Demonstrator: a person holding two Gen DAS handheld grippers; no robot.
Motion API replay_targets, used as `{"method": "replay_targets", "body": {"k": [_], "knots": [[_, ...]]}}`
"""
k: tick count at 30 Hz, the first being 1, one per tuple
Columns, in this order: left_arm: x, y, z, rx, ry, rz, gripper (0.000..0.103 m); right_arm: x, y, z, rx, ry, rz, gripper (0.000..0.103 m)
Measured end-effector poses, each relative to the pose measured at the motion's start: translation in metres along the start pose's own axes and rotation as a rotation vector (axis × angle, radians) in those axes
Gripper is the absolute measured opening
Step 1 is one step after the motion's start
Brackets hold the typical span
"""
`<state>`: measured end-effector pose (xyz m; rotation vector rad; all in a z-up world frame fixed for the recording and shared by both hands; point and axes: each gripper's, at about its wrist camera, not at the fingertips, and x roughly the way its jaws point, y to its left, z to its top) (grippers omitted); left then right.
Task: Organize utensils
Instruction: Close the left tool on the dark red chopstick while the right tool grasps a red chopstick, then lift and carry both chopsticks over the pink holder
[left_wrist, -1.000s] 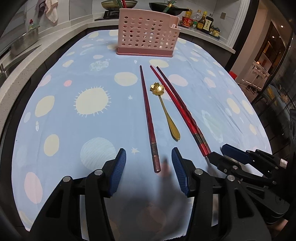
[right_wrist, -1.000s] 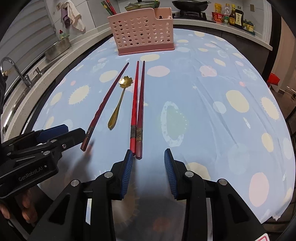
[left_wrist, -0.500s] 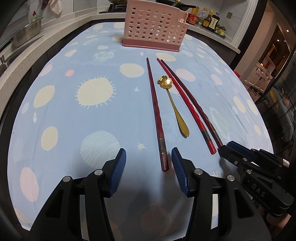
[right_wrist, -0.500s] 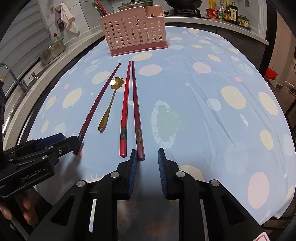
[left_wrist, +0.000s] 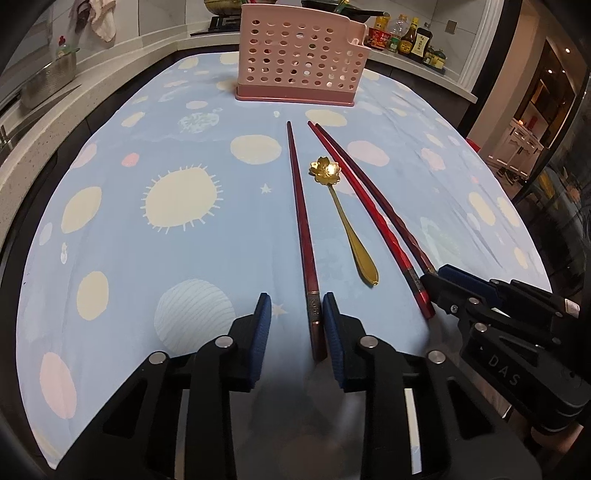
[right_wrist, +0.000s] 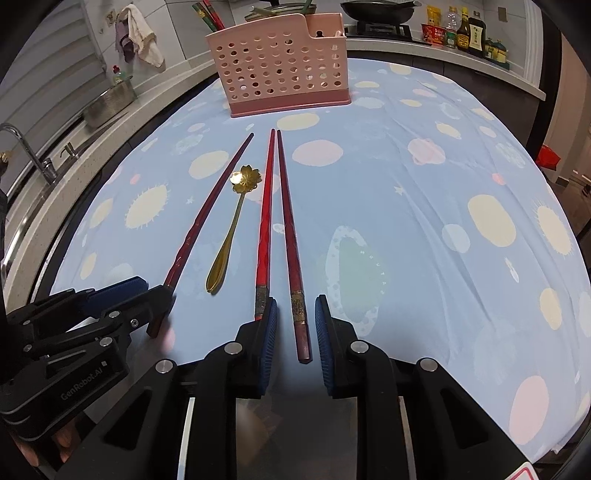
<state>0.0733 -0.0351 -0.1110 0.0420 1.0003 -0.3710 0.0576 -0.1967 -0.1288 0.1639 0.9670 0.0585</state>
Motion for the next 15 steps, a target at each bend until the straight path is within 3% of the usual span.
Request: {"method": "replay_targets", "body": {"k": [4,9,15], "knots": [[0.001,-0.003,-0.001,0.013,0.007,-0.029,0.008,0.0,-0.002,0.0,0.006,0.0,0.007,0.008],[-0.006,0.001,-0.001,-0.004,0.004,-0.044,0.007,-0.007,-0.003,0.0,0.021,-0.003,0.021,0.007],[-0.039,0.012,0.006,-0.052,-0.056,-0.055,0.007,-0.036,-0.003,0.005,0.038,-0.057,0.041,0.007]]}}
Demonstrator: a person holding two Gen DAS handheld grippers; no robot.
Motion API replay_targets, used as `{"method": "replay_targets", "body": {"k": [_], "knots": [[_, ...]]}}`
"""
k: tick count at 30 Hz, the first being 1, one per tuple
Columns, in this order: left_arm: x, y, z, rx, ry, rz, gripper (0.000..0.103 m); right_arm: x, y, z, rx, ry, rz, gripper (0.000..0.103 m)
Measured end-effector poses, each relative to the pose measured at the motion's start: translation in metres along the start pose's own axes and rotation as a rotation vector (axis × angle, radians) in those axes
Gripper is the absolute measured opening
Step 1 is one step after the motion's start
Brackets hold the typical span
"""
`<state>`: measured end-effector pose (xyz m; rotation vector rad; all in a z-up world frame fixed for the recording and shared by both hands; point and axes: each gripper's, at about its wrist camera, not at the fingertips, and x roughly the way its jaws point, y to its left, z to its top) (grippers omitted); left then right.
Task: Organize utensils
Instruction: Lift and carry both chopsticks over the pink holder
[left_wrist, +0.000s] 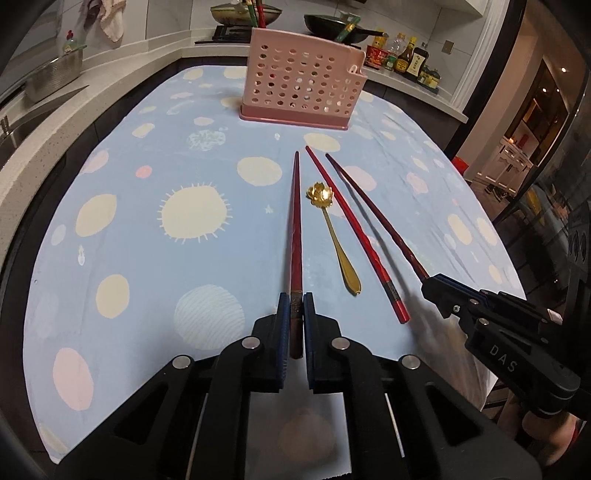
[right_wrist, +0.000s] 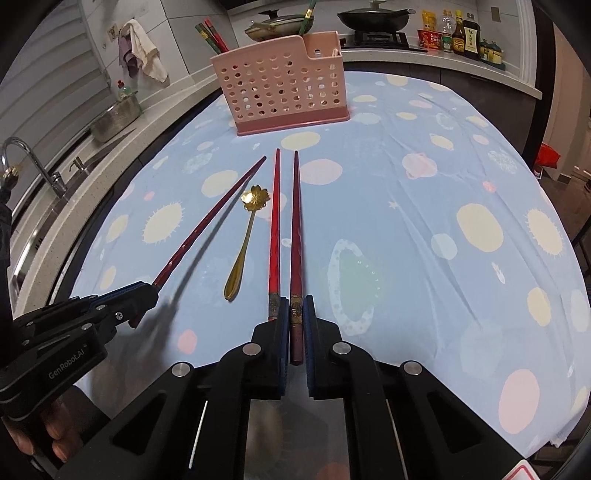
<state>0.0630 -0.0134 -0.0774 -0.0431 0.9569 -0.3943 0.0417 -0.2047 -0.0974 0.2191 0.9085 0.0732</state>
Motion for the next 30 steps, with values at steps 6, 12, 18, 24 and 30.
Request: {"method": "replay_targets", "body": {"k": [6,12,18,24,30], "knots": [[-0.042,0.008,0.019,-0.041,-0.093,-0.001,0.007,-0.04,0.0,0.023,0.022,-0.101,0.009,0.007],[-0.079,0.012,0.046,-0.063,-0.201,-0.004,0.007,-0.071,-0.003,0.057,0.047,-0.199,0.018,0.007],[-0.099,0.014,0.075,-0.072,-0.281,-0.01,0.007,-0.085,-0.008,0.086,0.081,-0.26,0.049,0.007],[-0.096,0.017,0.095,-0.08,-0.316,0.006,0.007,-0.083,-0.011,0.097,0.117,-0.283,0.056,0.007],[-0.095,0.017,0.105,-0.077,-0.333,0.012,0.007,-0.084,-0.011,0.103,0.119,-0.297,0.058,0.007]]}}
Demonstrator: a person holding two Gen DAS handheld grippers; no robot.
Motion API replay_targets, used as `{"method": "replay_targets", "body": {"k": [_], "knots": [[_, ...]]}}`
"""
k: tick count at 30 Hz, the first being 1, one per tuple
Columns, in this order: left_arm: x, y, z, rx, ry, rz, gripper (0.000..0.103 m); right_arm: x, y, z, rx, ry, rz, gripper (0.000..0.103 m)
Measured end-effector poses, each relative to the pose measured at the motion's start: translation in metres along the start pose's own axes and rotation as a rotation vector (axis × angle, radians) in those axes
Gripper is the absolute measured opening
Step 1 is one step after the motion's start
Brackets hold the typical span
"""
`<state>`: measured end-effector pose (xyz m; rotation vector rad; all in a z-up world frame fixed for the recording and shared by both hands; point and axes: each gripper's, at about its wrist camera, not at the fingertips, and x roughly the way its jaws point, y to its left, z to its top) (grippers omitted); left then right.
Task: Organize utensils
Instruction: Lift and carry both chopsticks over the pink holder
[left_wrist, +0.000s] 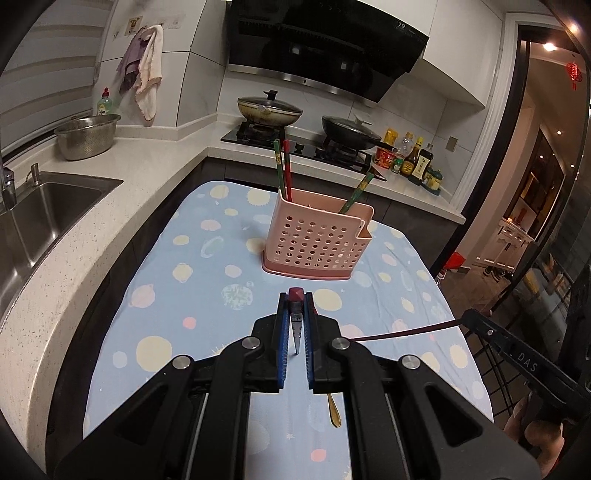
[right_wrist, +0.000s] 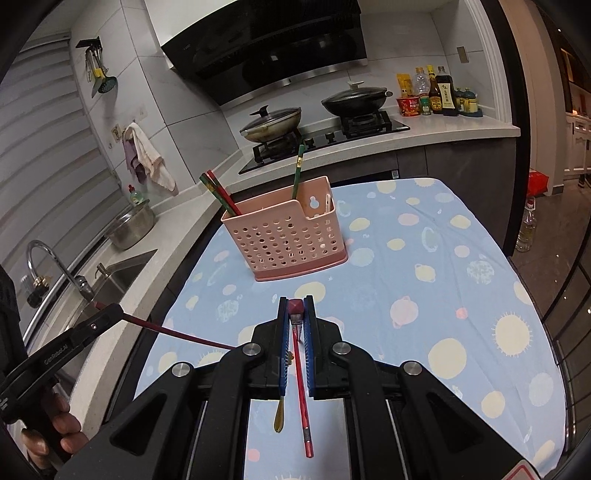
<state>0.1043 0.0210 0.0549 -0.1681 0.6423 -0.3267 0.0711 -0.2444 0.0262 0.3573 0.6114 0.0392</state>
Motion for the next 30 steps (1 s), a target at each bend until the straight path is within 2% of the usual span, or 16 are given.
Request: {"method": "replay_targets", "body": {"k": [16,21,30], "knots": [[-0.002,-0.006,0.038,0.015,-0.061,-0.027,0.007,-0.008,0.008,0.046,-0.004,-0.091,0.046,0.007],[-0.004,-0.013,0.067,0.014,-0.104,-0.056,0.007,-0.008,0.015,0.073,-0.012,-0.136,0.076,0.007],[-0.004,-0.033,0.141,0.062,-0.241,-0.078,0.007,0.005,0.034,0.134,-0.017,-0.223,0.126,0.007]]}}
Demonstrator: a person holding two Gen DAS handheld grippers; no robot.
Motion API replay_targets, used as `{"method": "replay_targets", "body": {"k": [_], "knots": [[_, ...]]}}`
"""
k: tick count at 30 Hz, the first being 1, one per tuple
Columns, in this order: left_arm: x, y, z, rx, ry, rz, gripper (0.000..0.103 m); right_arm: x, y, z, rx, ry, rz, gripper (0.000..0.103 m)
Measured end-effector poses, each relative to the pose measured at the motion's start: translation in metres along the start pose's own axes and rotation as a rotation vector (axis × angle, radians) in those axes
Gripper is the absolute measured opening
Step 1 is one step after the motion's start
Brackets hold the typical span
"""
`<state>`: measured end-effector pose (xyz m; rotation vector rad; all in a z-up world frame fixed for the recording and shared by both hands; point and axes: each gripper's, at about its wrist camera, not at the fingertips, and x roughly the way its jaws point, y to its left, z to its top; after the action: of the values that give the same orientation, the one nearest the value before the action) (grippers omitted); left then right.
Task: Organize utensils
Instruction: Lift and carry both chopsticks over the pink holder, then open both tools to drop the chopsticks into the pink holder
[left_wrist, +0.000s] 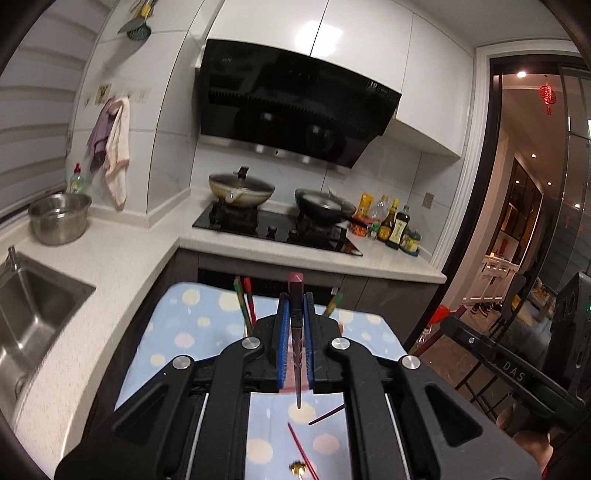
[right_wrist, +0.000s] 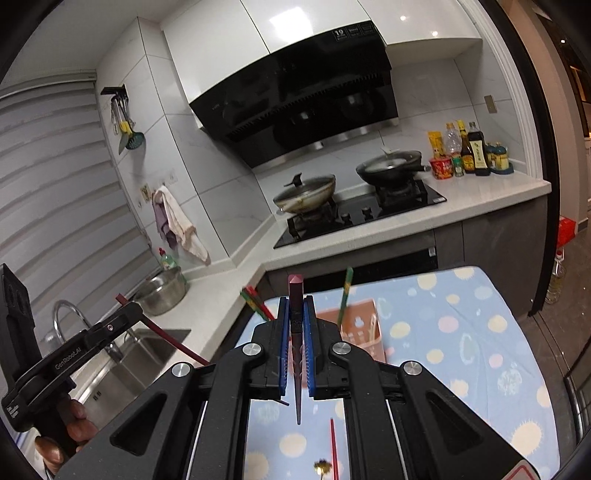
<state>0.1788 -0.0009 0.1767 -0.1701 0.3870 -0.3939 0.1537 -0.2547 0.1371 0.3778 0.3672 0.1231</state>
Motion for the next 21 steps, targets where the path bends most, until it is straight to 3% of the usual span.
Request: {"method": "replay_targets", "body": {"k": [5,11,15,21], "knots": [[0.02,-0.003,0.033,0.025,-0.052,-0.001,0.007,0.025,0.001,0.03,0.022,-0.039,0.034,0.007],[0.05,-0.003,0.056,0.053,-0.083,0.007,0.007,0.055,0.003,0.054,0.018,-0.076,0.017,0.007],[0.07,-0.001,0.06,0.078,-0.09,0.026,0.007,0.073,-0.001,0.061,0.007,-0.091,-0.007,0.007],[0.104,0.01,0.054,0.068,-0.049,0.039,0.007,0.11,-0.019,0.051,0.028,-0.031,-0.038,0.007]]}}
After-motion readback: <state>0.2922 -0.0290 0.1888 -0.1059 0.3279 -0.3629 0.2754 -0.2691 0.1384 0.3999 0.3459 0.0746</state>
